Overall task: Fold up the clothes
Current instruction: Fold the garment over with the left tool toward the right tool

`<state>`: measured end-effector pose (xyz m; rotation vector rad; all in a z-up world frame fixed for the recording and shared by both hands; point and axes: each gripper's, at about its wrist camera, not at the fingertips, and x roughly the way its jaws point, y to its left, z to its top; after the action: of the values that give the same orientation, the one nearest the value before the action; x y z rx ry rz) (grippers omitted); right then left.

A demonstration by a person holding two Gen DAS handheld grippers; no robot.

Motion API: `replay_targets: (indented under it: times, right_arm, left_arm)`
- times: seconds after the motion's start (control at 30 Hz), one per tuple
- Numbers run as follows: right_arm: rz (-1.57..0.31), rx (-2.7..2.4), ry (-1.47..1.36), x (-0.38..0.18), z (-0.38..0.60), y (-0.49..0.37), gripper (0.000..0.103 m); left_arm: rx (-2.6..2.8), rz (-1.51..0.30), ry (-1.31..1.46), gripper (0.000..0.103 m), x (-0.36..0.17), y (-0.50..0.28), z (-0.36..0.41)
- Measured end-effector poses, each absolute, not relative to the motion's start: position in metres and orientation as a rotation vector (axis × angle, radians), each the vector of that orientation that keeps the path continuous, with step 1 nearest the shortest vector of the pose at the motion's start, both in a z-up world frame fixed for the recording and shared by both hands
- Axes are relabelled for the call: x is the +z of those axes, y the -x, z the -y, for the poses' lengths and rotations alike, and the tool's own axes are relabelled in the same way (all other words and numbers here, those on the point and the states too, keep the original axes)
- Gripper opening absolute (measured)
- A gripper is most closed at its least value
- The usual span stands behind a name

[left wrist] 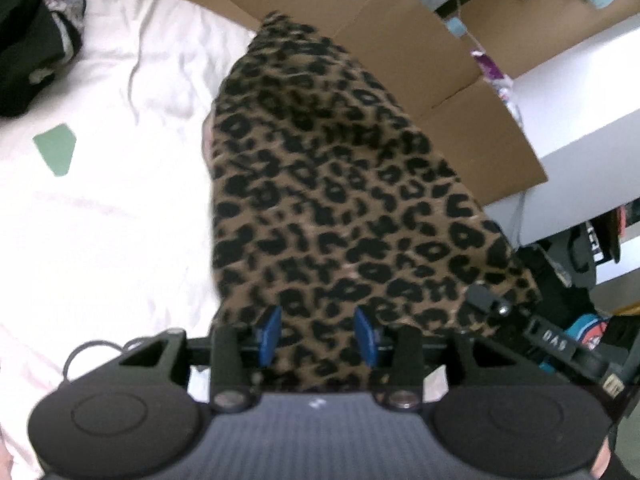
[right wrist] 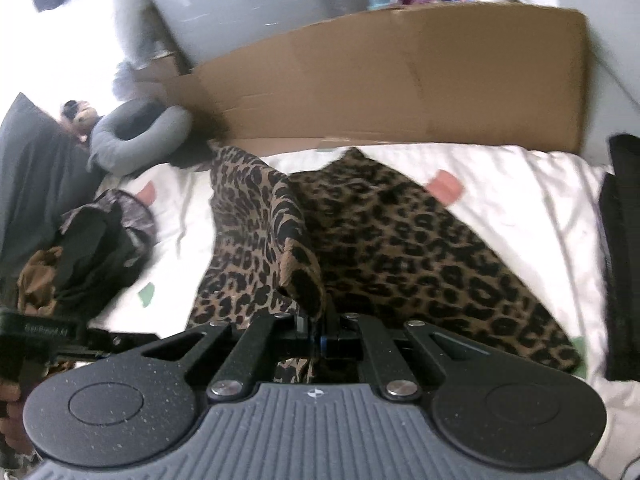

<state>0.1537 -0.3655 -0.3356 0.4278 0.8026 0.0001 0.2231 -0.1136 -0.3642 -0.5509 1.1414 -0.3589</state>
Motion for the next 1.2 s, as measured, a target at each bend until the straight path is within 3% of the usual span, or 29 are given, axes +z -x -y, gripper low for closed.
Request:
replay_targets:
  times: [0.53,0.73,0.9,1.07,1.17,1.2]
  right_arm:
    - [-0.881,-0.205,-0.572,-0.394,0.432,-0.127,0.0]
    - [-0.892,-0.232,-0.595,-0.407,0.444,-0.124,0.005]
    - [-0.894,-0.255,-0.606,-0.412,0.452,-0.123,0.031]
    - [-0.897,-0.278,-0.617,-0.418,0.46,-0.121,0.03]
    - [-0.898,-0.29,-0.619,-0.421,0.464,-0.121,0.003]
    - [-0.895,-0.29,-0.61,-0.419,0.464,-0.12,0.002]
  left_arm:
    - [-0.341,-1.245,0.464,0.049,-0.393,-0.204,0.094]
    - [-0.36,-1.289,0.433,0.049,-0.401,-0.198,0.089]
    - [-0.355,-1.3,0.417,0.049,-0.402,-0.191,0.089]
    - [-0.346,-1.306,0.412,0.049,-0.401,-0.186,0.092]
    - [-0.341,-1.304,0.411,0.049,-0.402,-0.186,0.092]
    - [-0.339,-1.301,0.41,0.049,-0.401,-0.187,0.094]
